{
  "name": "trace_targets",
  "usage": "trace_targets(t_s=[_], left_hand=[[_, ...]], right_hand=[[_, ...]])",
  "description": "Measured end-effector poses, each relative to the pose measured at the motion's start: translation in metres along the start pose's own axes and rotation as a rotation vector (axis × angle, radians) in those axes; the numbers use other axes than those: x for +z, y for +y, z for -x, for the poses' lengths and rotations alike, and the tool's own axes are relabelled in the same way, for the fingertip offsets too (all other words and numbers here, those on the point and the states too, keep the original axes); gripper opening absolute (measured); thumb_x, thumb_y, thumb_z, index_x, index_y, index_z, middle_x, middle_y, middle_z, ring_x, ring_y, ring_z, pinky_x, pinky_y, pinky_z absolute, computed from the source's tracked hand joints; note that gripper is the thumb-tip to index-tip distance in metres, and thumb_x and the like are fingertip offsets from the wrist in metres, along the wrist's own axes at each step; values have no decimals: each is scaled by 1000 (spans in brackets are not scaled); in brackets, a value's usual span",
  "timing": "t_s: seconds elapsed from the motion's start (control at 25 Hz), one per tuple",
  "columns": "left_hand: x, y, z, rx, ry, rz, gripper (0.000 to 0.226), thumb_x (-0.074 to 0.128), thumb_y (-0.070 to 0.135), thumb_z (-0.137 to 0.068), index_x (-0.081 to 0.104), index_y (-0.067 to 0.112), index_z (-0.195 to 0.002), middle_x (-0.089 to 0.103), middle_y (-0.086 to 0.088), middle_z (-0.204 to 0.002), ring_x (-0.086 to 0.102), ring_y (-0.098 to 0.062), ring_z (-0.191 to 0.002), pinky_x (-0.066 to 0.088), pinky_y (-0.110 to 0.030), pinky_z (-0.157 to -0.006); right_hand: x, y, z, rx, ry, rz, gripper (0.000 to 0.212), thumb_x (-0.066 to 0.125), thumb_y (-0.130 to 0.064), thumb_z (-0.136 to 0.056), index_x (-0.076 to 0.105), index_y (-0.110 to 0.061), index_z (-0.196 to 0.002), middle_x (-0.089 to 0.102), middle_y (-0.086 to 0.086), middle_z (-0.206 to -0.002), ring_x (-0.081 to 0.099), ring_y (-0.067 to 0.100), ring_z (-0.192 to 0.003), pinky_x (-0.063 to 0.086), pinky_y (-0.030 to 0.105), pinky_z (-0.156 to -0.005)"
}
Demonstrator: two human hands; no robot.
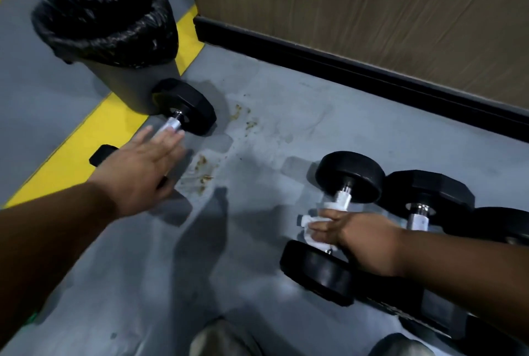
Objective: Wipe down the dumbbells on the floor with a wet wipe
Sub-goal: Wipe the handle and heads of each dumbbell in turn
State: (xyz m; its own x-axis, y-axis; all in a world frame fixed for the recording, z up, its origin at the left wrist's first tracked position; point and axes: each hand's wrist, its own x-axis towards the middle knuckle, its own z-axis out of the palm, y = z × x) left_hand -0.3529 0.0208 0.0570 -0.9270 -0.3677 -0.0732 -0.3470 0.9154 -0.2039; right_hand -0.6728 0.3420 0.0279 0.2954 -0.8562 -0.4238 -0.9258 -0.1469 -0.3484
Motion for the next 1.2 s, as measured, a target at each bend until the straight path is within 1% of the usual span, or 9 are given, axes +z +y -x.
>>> trace_targets(t_s=[0.08, 0.24, 0.4, 0.6, 0.72, 0.8, 0.92, 1.04, 1.2], left_hand=[[2, -27, 5, -245, -104, 21, 90, 40, 62, -83, 39, 6, -152, 22, -15, -165, 10, -29, -155, -7, -40, -124], [6, -61, 0, -627, -280, 234, 119, 45, 89, -76, 11, 13, -161, 0, -9, -169, 11, -32, -155, 17, -46, -124], [6, -60, -22, -762, -218, 461, 105, 38, 82, -87, 15, 10, -161, 16, -12, -167, 20, -29, -153, 27, -44, -121], [11, -35, -26, -844, -42, 328, 59, 44, 59, -90, 54, 25, -138, 70, -6, -117, 62, -34, -106, 53, -37, -78], [10, -35, -27, -922, -20, 331, 45, 47, 54, -87, 68, 21, -108, 71, -8, -102, 61, -33, -97, 52, -35, -76], [10, -34, -30, -943, -38, 324, 44, 46, 55, -87, 68, 18, -93, 68, -9, -92, 59, -33, -89, 51, -34, -70], [16, -39, -28, -935, -43, 328, 44, 43, 54, -85, 63, 15, -81, 63, -7, -79, 55, -31, -81, 45, -32, -61], [20, -41, -27, -937, -50, 328, 40, 44, 50, -85, 62, 15, -82, 57, -6, -74, 51, -28, -76, 41, -31, -59], [16, -38, -26, -945, -66, 329, 40, 45, 47, -89, 64, 13, -82, 46, -4, -70, 46, -25, -77, 35, -30, -60]], right_hand=[[5, 5, 4, -17, 71, 60, 61, 40, -16, -89, 50, -35, -146, 39, -22, -157, 22, 4, -150, 42, 31, -114], [5, 0, 2, -26, 159, 51, 61, 36, -23, -79, 62, -40, -132, 53, -27, -145, 38, 2, -142, 50, 22, -103], [-2, -1, -1, -15, 127, -2, 56, 43, -29, -72, 68, -44, -120, 58, -32, -136, 53, -4, -129, 57, 16, -84], [-9, 7, -15, -96, 131, 17, 33, 50, -38, -91, 66, -47, -119, 59, -34, -133, 55, -11, -122, 55, 14, -88], [-10, 13, -39, -14, 189, -118, 40, 50, -44, -96, 53, -61, -133, 56, -40, -131, 56, -19, -116, 54, 13, -88], [-27, 1, -68, 49, 287, -231, 65, 64, -23, -83, 51, -68, -128, 59, -44, -122, 57, -22, -110, 49, 8, -92], [-69, -25, -136, 83, 474, -331, 52, 68, -2, -81, 75, -42, -114, 49, -60, -81, 49, -36, -76, 36, -9, -73], [-106, -45, -203, 71, 517, -394, 39, 66, 5, -90, 76, -20, -118, 53, -40, -55, 50, -22, -56, 33, -7, -60], [-142, -78, -284, -110, 773, -346, 43, 57, -5, -87, 72, -14, -127, 75, 2, -119, 66, 4, -106, 44, 10, -100]])
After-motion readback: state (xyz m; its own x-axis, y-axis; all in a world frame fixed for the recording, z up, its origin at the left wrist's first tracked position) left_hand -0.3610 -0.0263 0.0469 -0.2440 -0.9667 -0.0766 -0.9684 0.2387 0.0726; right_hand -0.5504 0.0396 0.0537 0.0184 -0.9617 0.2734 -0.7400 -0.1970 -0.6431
